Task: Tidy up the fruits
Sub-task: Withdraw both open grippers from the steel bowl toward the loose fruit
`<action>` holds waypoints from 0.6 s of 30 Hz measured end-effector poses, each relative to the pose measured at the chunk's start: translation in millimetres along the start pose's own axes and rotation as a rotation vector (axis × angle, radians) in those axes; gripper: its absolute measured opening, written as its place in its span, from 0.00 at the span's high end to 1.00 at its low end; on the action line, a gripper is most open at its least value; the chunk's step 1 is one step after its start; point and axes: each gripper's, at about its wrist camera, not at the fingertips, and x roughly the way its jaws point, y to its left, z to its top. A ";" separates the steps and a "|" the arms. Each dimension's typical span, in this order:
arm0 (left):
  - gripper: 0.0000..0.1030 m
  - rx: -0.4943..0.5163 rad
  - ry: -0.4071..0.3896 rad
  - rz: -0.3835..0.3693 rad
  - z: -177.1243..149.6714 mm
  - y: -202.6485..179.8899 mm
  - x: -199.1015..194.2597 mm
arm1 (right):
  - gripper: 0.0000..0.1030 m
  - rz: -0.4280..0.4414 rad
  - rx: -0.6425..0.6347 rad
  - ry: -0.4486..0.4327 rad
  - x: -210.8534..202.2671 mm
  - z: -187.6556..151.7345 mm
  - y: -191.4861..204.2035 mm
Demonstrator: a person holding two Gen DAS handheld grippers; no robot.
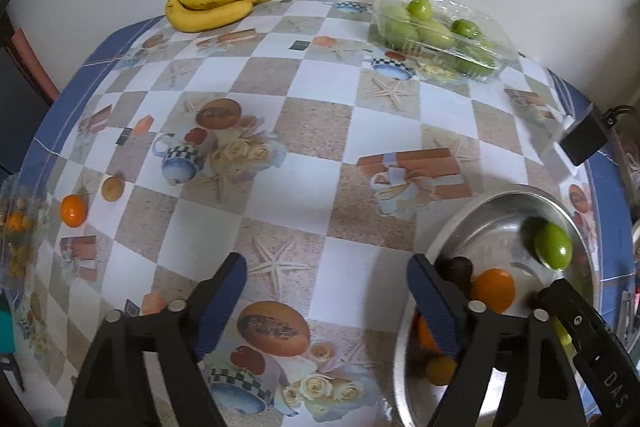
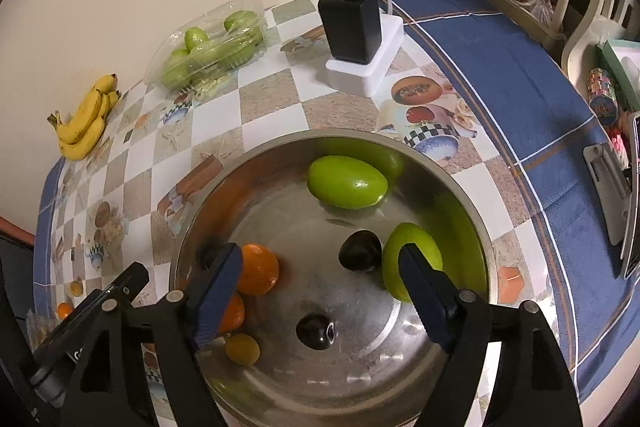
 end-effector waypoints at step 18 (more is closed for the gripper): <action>0.00 -0.020 -0.009 0.016 1.0 13.2 4.8 | 0.01 -0.024 -0.031 0.006 5.8 -3.7 7.5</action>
